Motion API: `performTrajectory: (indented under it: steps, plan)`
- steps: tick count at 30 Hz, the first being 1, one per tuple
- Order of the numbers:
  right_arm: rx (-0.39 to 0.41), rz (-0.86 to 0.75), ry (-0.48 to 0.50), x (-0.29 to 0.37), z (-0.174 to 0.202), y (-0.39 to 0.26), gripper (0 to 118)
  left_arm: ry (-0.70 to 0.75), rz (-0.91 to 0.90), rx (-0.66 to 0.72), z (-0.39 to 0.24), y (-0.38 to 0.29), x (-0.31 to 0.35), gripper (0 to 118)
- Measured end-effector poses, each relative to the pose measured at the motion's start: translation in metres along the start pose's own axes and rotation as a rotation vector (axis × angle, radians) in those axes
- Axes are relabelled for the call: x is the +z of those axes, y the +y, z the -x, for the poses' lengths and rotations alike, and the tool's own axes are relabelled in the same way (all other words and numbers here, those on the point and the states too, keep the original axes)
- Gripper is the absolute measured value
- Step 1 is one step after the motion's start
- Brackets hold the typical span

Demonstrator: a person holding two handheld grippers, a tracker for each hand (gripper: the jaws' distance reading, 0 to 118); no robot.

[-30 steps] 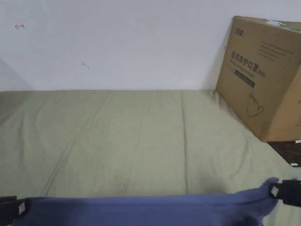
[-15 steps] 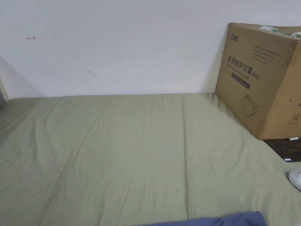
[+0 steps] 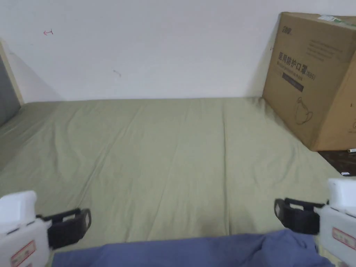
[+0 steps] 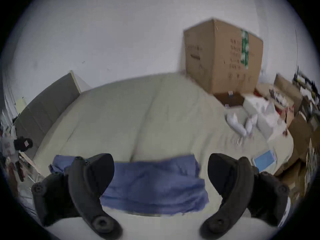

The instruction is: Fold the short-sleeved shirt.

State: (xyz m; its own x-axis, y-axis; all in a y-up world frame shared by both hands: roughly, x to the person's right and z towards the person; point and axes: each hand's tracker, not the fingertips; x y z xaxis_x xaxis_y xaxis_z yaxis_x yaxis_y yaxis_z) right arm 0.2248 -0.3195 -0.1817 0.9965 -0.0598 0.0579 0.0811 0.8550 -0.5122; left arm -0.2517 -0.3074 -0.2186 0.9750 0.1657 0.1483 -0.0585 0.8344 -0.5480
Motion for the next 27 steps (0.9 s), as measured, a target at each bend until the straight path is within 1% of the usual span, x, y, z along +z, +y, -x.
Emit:
performTrajectory:
  steps: [1, 2, 3, 4, 5, 6, 7, 10, 12, 15, 17, 18, 19, 21, 22, 23, 24, 25, 26, 27]
  plan:
    - [0.030, -0.001, -0.004, -0.004, 0.009, 0.002, 109, -0.024, -0.004, 0.007, -0.007, 0.002, -0.003, 107]
    - [0.039, 0.003, -0.014, -0.009, 0.015, 0.004, 104, -0.040, 0.008, 0.008, -0.013, 0.005, -0.008, 84]
    - [0.043, 0.012, -0.018, -0.015, 0.021, 0.006, 93, -0.031, 0.015, -0.007, -0.023, 0.006, -0.013, 53]
    - [0.044, 0.021, -0.018, -0.023, 0.027, 0.008, 65, -0.012, 0.005, -0.032, -0.026, 0.000, -0.016, 16]
    - [0.048, 0.029, -0.039, -0.025, 0.031, 0.008, 7, -0.015, 0.008, -0.046, -0.031, 0.001, -0.018, 0]
    - [0.033, 0.034, -0.028, -0.028, 0.032, 0.009, 0, -0.027, 0.012, -0.044, -0.036, 0.001, -0.019, 0]
    - [0.009, 0.040, -0.006, -0.029, 0.034, 0.009, 0, -0.017, 0.007, -0.045, -0.039, -0.001, -0.020, 0]
    - [0.002, 0.043, -0.005, -0.030, 0.037, 0.009, 0, -0.005, 0.017, -0.026, -0.038, -0.002, -0.023, 0]
    - [0.000, 0.051, 0.010, -0.030, 0.038, 0.009, 0, -0.014, 0.047, 0.014, -0.024, -0.004, -0.027, 0]
    - [-0.003, 0.062, 0.030, -0.025, 0.036, 0.009, 0, -0.159, 0.140, 0.290, 0.039, -0.006, -0.040, 0]
    - [-0.006, 0.075, 0.046, -0.023, 0.033, 0.009, 0, -0.316, 0.240, 0.438, 0.090, -0.018, -0.054, 0]
    - [-0.009, 0.084, 0.054, -0.023, 0.031, 0.008, 0, -0.384, 0.289, 0.486, 0.116, -0.025, -0.062, 0]
    - [-0.010, 0.096, 0.059, -0.023, 0.029, 0.006, 0, -0.419, 0.334, 0.503, 0.132, -0.033, -0.066, 0]
    - [-0.006, 0.122, 0.061, -0.022, 0.032, 0.002, 0, -0.427, 0.368, 0.522, 0.162, -0.048, -0.070, 0]
    - [-0.004, 0.132, 0.059, -0.023, 0.032, -0.001, 0, -0.406, 0.382, 0.531, 0.175, -0.056, -0.072, 2]
    - [-0.001, 0.145, 0.055, -0.025, 0.032, -0.004, 0, -0.408, 0.396, 0.551, 0.183, -0.064, -0.074, 18]
    - [0.002, 0.159, 0.055, -0.027, 0.033, -0.007, 0, -0.425, 0.409, 0.566, 0.189, -0.072, -0.078, 43]
    - [0.006, 0.173, 0.056, -0.029, 0.035, -0.009, 0, -0.444, 0.426, 0.581, 0.198, -0.081, -0.074, 77]
    - [0.006, 0.188, 0.057, -0.031, 0.036, -0.011, 0, -0.470, 0.383, 0.617, 0.205, -0.081, -0.078, 116]
    - [0.004, 0.202, 0.058, -0.034, 0.036, -0.014, 0, -0.496, 0.396, 0.657, 0.213, -0.087, -0.083, 117]
